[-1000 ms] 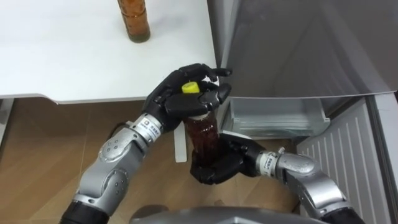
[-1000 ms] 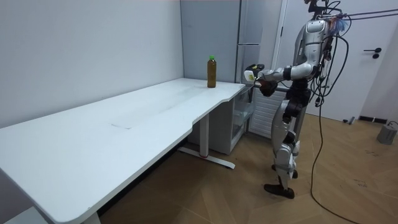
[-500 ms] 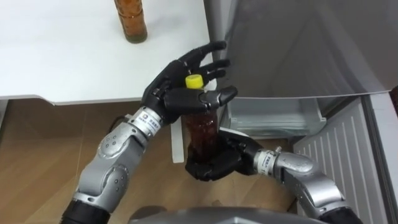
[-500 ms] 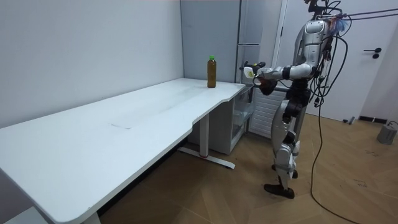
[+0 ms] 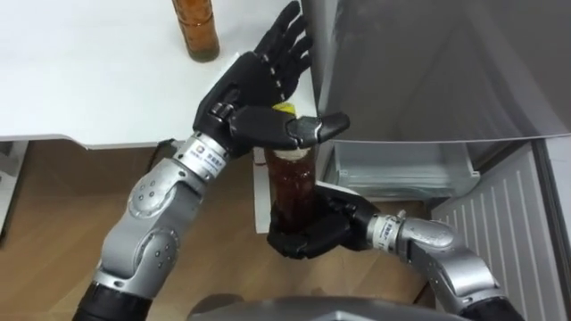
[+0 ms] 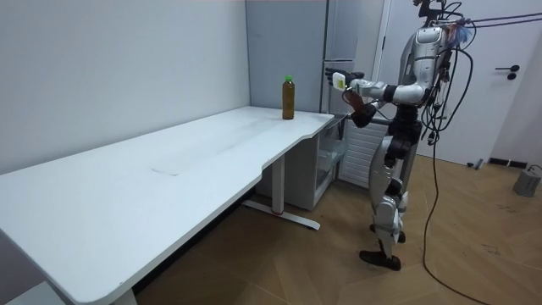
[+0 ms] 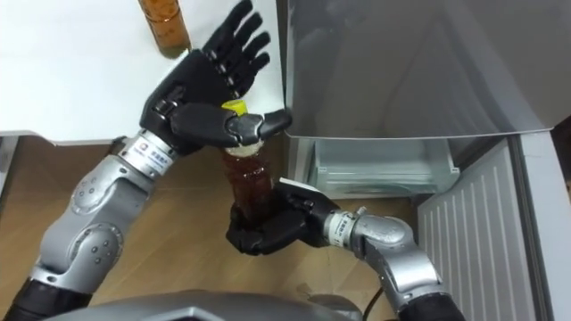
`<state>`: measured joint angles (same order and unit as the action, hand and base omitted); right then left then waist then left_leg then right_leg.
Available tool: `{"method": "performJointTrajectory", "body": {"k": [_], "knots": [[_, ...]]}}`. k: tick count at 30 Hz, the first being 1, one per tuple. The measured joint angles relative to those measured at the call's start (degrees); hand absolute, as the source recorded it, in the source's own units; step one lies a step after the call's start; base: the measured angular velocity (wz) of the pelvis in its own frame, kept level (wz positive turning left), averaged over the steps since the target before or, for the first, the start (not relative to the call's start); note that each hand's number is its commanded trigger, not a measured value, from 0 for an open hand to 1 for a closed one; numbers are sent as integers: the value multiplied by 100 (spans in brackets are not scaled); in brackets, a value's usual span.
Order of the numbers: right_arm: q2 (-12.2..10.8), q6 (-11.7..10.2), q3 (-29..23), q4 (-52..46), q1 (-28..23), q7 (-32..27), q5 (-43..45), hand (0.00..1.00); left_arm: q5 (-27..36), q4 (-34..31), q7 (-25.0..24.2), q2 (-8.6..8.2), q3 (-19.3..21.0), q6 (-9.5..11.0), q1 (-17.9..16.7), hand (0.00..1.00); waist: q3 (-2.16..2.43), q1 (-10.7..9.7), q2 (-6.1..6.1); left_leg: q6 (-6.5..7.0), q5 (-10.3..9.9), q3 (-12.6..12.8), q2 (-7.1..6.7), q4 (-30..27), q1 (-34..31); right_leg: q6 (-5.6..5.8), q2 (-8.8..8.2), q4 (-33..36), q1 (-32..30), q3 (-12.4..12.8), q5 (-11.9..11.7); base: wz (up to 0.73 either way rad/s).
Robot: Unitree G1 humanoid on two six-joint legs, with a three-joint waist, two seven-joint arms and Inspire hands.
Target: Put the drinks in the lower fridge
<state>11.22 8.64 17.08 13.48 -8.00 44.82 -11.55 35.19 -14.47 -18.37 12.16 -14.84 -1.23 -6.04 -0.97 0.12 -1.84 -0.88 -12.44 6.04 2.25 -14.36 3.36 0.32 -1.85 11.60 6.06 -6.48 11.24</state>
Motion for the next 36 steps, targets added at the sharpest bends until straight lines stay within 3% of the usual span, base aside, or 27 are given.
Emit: {"method": "performJointTrajectory", "body": {"k": [6,11,14,17,19,22,24,29,31,36], "knots": [[-1,0,-86,0,-24,49,68,100,-526,-724,8,-55,308,27,0,0,2,-4,4,0,-1,1,2,18,-64,-2,2,19,-95,-10,-3,0],[52,-1,-99,-1,-130,84,107,100,-872,-1007,147,-58,438,323,1,0,22,21,45,0,-1,-2,2,1,-49,-1,1,14,-61,-17,-12,0],[153,-36,-100,-1,-155,124,50,100,-918,-1128,326,-59,520,364,1,0,29,41,78,0,-1,0,2,13,9,-1,2,5,-10,-15,-12,0],[230,-147,-127,-1,-170,118,41,100,-919,-1420,522,-65,720,565,1,0,36,44,93,0,-1,-1,3,15,20,-1,2,4,1,-20,-12,0],[267,-176,-219,1,-234,85,43,100,-1004,-1633,664,-66,896,846,15,0,35,119,98,0,-1,-9,2,16,60,-1,4,-1,42,-21,-12,0],[262,-211,-323,1,-323,66,52,100,-1084,-1774,816,-73,1082,985,17,0,22,205,116,0,-1,-13,-1,55,139,0,3,-21,99,-34,-11,0],[264,-295,-377,0,-487,84,52,100,-1372,-1944,939,-97,1338,1108,17,0,23,334,121,-1,-1,-10,-3,107,210,0,12,-95,154,-17,-11,0],[198,-445,-602,0,-910,93,57,100,-1635,-2140,1308,-120,2042,1421,14,0,21,430,122,-2,1,-153,-44,125,236,8,-3,-205,316,-159,-11,14],[213,-490,-739,0,-1081,67,65,100,-1726,-2155,1701,-144,2435,1588,15,0,19,555,143,-3,1,-157,-46,111,234,8,-6,-205,321,-171,-11,3],[263,-489,-986,5,-1132,-3,55,100,-1674,-2078,2657,-156,3054,1655,8,0,5,799,165,-3,3,-178,-49,137,248,8,-8,-192,324,-155,-11,-1]]}}
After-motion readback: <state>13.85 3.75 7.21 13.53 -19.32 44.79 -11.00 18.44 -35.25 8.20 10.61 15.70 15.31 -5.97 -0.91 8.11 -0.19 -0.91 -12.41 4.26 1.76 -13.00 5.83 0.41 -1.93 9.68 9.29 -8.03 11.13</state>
